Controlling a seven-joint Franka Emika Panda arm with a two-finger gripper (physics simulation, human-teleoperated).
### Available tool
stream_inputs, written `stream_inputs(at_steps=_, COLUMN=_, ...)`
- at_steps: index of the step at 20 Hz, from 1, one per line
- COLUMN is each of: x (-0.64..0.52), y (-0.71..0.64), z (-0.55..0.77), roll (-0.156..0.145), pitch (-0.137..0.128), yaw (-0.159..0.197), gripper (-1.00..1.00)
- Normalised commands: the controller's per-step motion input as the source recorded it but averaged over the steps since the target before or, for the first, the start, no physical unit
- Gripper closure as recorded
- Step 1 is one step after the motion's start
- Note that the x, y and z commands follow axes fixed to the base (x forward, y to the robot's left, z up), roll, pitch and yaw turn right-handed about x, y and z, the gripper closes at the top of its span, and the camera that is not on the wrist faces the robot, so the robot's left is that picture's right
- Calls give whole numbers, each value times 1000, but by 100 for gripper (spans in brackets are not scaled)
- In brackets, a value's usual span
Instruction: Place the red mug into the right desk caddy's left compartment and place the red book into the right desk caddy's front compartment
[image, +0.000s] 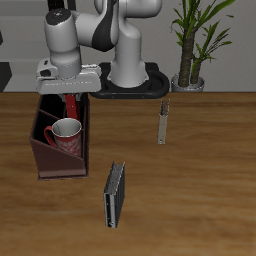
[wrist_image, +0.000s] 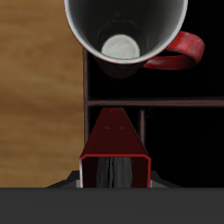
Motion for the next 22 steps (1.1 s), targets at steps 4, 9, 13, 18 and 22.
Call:
stream_inputs(at_steps=4, x=23, y=-1, z=-90, roll=-6, pitch=9, yaw=-2, gripper=100)
stream_inputs(at_steps=9, x=33, y=-5, z=-96, roll=-1, pitch=13, yaw=2, gripper=100)
stream_inputs(at_steps=13, x=55, y=-17, z=-135, roll=-11, pitch=16, yaw=5, gripper=100)
stream_inputs(at_steps=18, x=56, y=3, z=-113, roll=-12, pitch=13, yaw=7, gripper=100)
stream_inputs(at_steps=22, x=32, y=0, z=-37, roll=-34, pitch=-11, yaw=20, gripper=-100)
